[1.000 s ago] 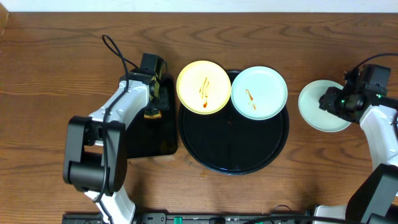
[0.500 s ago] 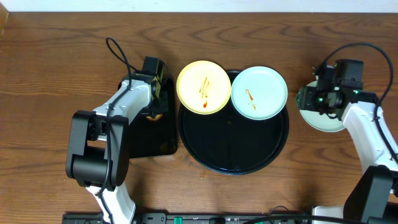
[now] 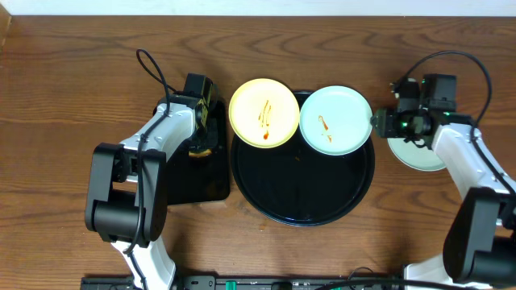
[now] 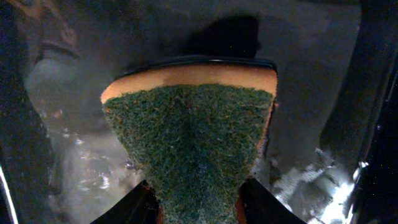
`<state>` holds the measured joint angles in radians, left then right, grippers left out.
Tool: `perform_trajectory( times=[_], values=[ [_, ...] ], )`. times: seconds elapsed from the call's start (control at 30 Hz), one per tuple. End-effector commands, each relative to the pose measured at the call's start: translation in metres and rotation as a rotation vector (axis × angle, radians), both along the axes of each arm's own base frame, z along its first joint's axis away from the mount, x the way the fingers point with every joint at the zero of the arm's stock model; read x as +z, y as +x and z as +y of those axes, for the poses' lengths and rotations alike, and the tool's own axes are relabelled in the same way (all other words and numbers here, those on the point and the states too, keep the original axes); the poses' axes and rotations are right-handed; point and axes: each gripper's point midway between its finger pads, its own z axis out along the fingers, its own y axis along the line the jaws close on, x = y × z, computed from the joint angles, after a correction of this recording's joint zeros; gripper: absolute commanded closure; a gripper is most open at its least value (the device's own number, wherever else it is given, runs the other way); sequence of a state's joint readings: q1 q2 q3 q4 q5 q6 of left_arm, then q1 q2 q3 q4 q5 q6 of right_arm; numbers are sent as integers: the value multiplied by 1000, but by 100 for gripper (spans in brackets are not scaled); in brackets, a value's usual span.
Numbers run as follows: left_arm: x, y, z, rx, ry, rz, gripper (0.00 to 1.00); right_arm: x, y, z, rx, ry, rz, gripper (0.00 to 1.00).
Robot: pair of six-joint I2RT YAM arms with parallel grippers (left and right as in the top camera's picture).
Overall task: Clean dirty plates on tray and stack at the side
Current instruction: 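Move right gripper to the other light-blue plate and grip its rim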
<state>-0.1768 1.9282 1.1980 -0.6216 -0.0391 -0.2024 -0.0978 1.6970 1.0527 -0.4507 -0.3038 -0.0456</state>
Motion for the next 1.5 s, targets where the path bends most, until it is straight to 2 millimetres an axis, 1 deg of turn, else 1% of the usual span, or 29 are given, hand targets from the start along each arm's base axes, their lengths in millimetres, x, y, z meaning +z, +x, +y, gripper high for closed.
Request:
perform_trajectory(
  times=[0.0,0.07,0.17,0.27,0.4,0.43,0.5,0.6,0.77,0.83,0.87,1.07,1.33,1.4,1.43,1.47],
  values=[
    [-6,-5,1,1,-1,26,58,-5,6,17,65,20,-8,48],
    [-6,-5,1,1,-1,26,58,-11,8,20,71,20,-6,47],
    [-6,-5,1,1,-1,27,58,-21,12,18,45,16,9,48],
    [-6,-5,1,1,-1,27,58,-27,13,18,23,27,21,53],
    [-6,-5,1,1,-1,26,58,-27,15,18,9,37,21,69],
    [-6,-5,1,1,-1,26,58,-26,15,19,8,41,21,76],
    [-6,-5,1,1,-1,26,58,-27,13,19,10,44,27,86],
    [-6,-5,1,1,-1,26,58,-30,7,19,9,45,55,90],
    [-6,-5,1,1,-1,26,58,-37,-9,20,7,49,131,92],
    [-6,-5,1,1,-1,26,59,-39,-13,20,6,50,149,95],
    [-6,-5,1,1,-1,26,59,-40,-16,21,6,51,161,99],
    [-6,-5,1,1,-1,26,58,-41,-21,21,-4,58,186,99],
    [-6,-5,1,1,-2,26,59,-39,-51,25,-6,65,301,99],
    [-6,-5,1,1,-2,26,60,-39,-56,27,-17,70,325,99],
    [-6,-5,1,1,-1,26,63,-40,-58,29,-35,77,340,99],
    [-6,-5,1,1,-2,26,62,-40,-60,30,-46,82,351,99]
  ],
)
